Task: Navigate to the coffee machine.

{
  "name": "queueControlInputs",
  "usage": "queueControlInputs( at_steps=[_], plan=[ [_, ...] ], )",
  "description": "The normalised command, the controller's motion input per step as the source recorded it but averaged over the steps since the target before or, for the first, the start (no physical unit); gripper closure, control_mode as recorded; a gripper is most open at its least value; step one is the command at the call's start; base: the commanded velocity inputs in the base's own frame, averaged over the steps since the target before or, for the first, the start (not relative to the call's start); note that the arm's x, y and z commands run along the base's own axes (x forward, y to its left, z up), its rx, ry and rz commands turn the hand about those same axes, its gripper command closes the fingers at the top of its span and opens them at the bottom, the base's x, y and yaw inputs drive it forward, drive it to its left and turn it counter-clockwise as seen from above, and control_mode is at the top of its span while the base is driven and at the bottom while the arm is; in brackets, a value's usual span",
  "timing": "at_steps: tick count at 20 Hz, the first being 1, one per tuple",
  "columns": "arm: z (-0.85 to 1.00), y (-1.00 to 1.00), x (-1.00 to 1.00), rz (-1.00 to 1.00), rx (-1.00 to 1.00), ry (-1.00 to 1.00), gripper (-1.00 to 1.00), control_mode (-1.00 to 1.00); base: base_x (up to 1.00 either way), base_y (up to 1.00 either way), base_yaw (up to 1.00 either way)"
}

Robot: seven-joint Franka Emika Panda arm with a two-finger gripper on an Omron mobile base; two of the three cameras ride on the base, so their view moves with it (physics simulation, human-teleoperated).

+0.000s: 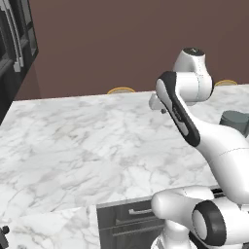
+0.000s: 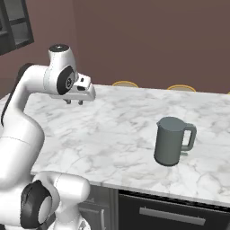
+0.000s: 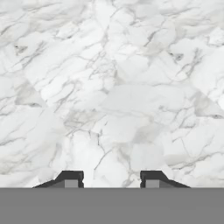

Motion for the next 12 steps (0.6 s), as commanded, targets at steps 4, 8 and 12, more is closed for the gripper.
queueControlInputs(
  at_steps=[4, 8, 12],
  plan=[
    [-0.01, 0.00, -0.39, 0.00, 0.00, 0.00, -1.00, -1.00, 0.00, 0.00, 0.00],
    [-0.08, -0.06, -0.86, 0.00, 0.00, 0.00, -1.00, -1.00, 0.00, 0.00, 0.00],
    [-0.13, -0.12, -1.00, 0.00, 0.00, 0.00, -1.00, -1.00, 0.00, 0.00, 0.00]
  ],
)
